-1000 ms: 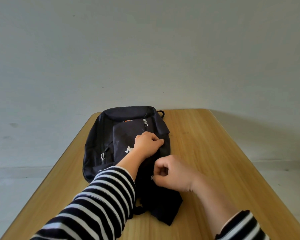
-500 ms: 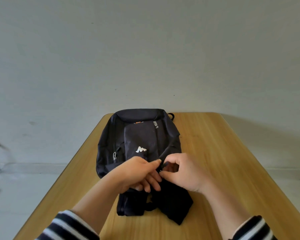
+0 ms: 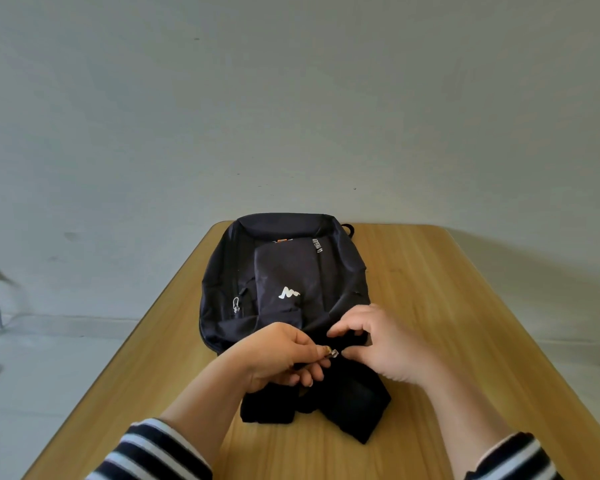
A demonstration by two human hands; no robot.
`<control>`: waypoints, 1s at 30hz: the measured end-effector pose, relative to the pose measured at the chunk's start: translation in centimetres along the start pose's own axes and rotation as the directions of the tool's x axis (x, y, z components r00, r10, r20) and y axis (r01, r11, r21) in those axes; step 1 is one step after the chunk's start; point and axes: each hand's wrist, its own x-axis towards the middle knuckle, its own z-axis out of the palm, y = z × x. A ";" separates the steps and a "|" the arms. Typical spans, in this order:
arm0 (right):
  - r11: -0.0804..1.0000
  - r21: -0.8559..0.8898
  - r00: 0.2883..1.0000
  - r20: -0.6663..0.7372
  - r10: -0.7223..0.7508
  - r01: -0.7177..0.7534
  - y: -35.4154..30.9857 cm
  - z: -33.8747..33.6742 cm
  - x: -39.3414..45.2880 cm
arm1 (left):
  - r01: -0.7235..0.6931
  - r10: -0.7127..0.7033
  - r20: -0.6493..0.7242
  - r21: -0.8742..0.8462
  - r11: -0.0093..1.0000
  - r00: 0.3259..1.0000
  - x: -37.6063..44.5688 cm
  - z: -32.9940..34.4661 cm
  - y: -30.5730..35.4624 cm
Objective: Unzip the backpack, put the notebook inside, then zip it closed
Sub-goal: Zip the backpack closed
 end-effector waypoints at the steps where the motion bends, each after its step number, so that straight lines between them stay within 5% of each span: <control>1: 0.999 -0.039 1.000 0.016 0.007 -0.006 0.2 0.1 0.1 | -0.014 0.014 -0.001 0.008 1.000 1.000 0.0 0.0 -0.1; 19: 0.992 -0.055 0.985 -0.138 0.107 -0.115 0.5 0.3 0.4 | -0.077 0.098 -0.100 0.200 0.977 0.990 -1.9 -3.9 -1.9; 30: 0.987 -0.133 0.991 -0.081 -0.104 0.093 -2.4 2.5 1.1 | -0.215 0.264 -0.151 0.284 0.935 0.953 -1.9 -3.7 -3.5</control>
